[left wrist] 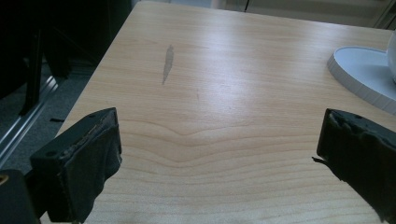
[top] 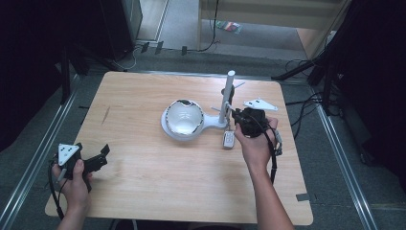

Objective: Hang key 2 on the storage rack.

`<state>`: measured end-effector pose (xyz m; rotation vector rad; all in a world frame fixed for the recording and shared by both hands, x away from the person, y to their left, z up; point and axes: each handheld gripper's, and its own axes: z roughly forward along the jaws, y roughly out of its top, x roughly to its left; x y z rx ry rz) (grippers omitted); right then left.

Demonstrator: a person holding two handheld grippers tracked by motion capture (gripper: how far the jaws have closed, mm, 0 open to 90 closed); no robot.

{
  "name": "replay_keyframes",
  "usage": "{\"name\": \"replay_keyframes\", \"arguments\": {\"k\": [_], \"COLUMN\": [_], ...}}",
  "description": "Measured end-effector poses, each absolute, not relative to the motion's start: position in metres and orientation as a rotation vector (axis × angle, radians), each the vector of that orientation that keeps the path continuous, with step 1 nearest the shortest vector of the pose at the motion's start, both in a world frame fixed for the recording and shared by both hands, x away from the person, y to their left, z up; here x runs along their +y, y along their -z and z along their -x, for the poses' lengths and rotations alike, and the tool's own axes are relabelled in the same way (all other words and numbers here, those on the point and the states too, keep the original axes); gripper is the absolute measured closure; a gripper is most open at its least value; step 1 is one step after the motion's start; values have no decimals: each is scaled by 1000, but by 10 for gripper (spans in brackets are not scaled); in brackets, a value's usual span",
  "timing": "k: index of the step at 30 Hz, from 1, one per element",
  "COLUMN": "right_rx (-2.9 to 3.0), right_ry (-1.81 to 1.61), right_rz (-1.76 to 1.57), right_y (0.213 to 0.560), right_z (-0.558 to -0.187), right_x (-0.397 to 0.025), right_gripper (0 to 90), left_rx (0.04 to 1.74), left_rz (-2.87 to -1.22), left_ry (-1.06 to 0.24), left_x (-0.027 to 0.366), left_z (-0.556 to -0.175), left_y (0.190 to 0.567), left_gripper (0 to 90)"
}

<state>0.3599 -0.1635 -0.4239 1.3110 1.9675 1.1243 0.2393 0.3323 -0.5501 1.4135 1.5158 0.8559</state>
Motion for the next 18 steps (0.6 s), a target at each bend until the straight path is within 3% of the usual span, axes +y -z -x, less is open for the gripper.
{"name": "replay_keyframes", "arguments": {"k": [10,14,18], "right_rx": [1964,1962,1944], "right_ry": [-1117,-1115,-1102], "right_rz": [-1304,-1306,-1304], "right_y": [425,426,429], "right_z": [-360,-359,-358], "right_x": [-163,-164,-165], "right_gripper": [785,716,553], "left_rx": [1517,1516,1515], "left_rz": [-1410,-1410,-1413], "left_ry": [-855,-856,-858], "left_x": [332,332,332], "left_z": [-239,-239,-239], "left_y": [550,550,550], "left_gripper": [1,1,1]}}
